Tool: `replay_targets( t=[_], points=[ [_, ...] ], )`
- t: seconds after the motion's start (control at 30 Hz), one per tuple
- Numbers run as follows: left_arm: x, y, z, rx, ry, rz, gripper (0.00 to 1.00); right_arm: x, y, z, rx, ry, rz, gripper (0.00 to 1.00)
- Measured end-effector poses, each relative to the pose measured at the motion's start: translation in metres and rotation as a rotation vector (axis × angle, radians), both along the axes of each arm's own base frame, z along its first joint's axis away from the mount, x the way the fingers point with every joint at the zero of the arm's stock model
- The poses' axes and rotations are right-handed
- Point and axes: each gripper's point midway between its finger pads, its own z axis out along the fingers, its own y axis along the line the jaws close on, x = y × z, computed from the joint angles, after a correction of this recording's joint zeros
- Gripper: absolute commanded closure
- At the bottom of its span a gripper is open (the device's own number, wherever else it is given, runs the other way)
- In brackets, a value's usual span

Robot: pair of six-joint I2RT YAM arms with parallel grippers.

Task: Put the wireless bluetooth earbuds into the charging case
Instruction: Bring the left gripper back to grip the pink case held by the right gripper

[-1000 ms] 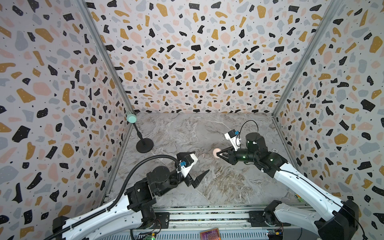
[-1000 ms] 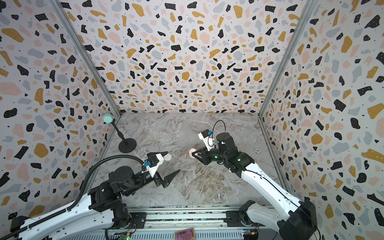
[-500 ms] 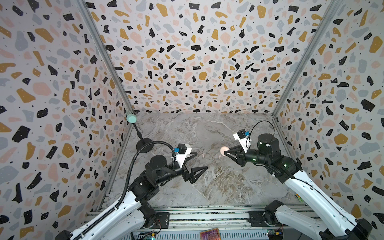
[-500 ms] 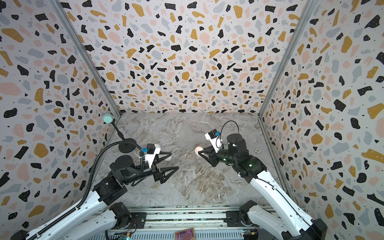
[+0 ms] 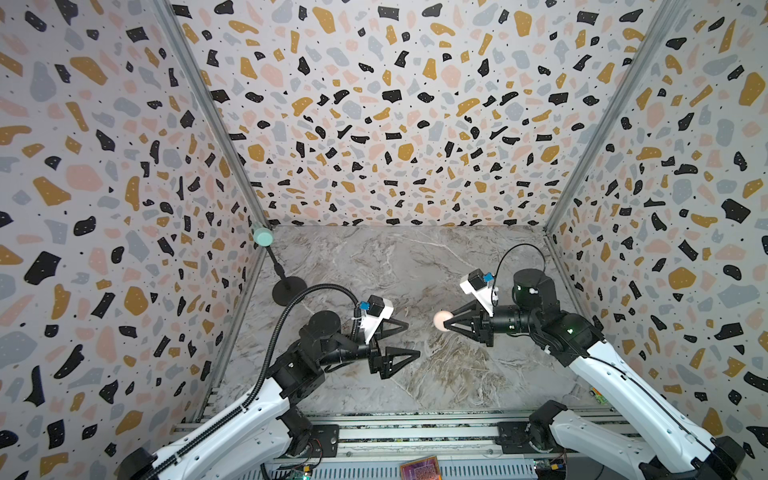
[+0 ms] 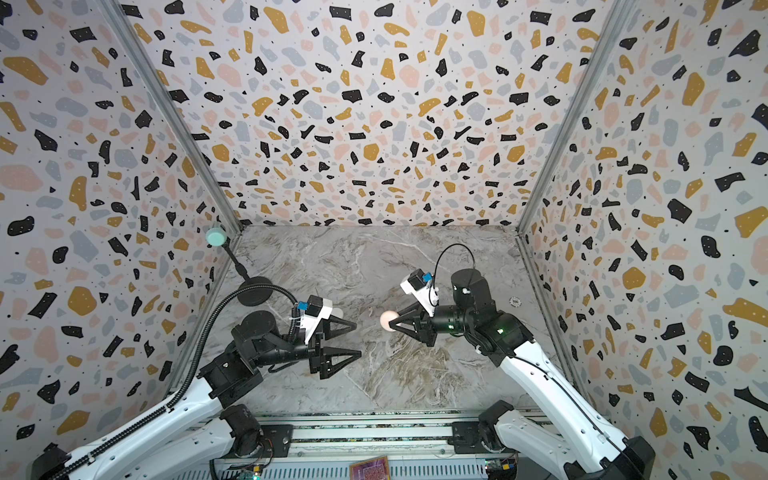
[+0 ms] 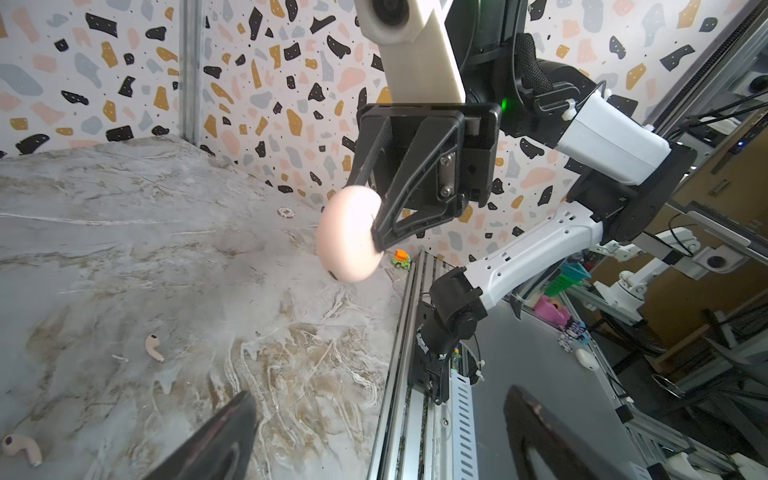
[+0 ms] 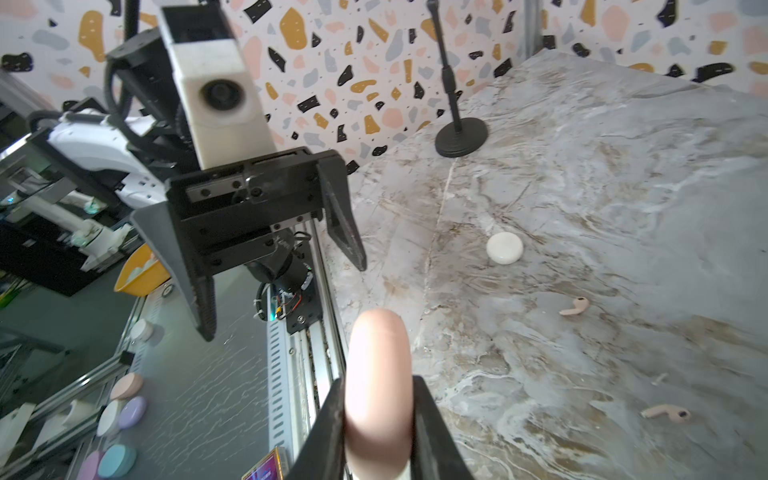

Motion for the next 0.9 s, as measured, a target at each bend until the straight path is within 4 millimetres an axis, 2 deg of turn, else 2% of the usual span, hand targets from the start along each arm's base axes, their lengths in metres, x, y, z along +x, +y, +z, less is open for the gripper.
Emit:
replay_targets(
  t=[0.23,0.43,0.67,0.9],
  points=[
    [-0.009,-0.004,-0.004,0.006,0.018,-0.059,0.23,-0.022,0.015,-0.012,-0.026,0.026,0.127,1.0],
    [-0.019,-0.009,-0.018,0.053,0.034,-0.102,0.35,-0.035,0.021,-0.018,-0.043,0.031,0.192,1.0],
    [-0.031,-0.018,-0.046,0.153,0.073,-0.162,0.36,-0.051,0.031,-0.026,-0.076,0.037,0.27,1.0],
    [-0.041,-0.019,-0.055,0.19,0.053,-0.203,0.39,-0.061,0.037,-0.035,-0.111,0.046,0.313,1.0]
  ],
)
